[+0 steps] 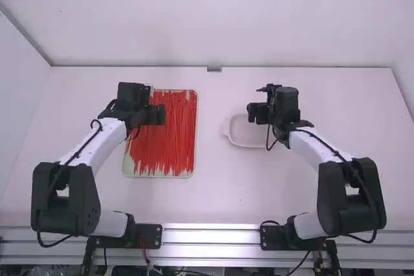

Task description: Fasten the cable tie

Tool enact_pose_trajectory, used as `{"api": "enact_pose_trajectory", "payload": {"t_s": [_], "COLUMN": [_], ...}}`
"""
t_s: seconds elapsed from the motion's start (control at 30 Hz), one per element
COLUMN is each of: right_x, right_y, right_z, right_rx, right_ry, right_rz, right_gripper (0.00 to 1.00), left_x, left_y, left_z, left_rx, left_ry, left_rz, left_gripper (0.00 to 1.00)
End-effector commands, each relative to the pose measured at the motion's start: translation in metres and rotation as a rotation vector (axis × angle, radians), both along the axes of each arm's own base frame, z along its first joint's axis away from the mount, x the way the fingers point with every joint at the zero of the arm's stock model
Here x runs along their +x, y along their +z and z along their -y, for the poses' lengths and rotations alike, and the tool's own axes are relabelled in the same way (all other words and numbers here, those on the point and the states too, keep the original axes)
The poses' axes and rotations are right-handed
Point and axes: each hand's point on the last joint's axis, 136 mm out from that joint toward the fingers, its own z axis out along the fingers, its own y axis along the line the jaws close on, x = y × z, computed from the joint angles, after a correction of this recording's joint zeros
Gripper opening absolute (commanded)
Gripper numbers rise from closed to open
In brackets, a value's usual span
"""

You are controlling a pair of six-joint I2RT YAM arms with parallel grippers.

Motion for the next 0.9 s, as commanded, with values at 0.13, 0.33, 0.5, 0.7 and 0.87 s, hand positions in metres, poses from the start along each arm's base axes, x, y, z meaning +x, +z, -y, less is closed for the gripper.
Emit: {"api": "enact_pose_trajectory", "payload": {"t_s": [0.13, 0.33, 0.5, 0.7, 0.87], "right_x": [0.016, 0.016, 0.018, 0.019, 0.018], "right_y": [0.007, 0.007, 0.01, 0.011, 0.011], "right_z": [-0.008, -0.008, -0.008, -0.008, -0.009], "right_rx": [-0.021, -0.024, -0.02, -0.018, -0.017], "right_ry": [-0.007, -0.009, -0.009, -0.008, -0.006], "right_rz": [0.035, 0.034, 0.047, 0.055, 0.053], "right_gripper": [0.98, 0.98, 0.98, 0.98, 0.98], "left_x": [0.017, 0.021, 0.032, 0.037, 0.049], "left_y": [0.007, 0.01, 0.02, 0.033, 0.041], "left_z": [0.0, 0.0, -0.013, -0.02, -0.026], "left_rx": [0.015, 0.017, 0.074, 0.078, 0.08], "left_ry": [0.018, 0.019, 0.07, 0.084, 0.093], "left_rz": [0.034, 0.055, 0.116, 0.122, 0.088], "left_gripper": [0.99, 0.99, 0.99, 0.99, 0.99]}}
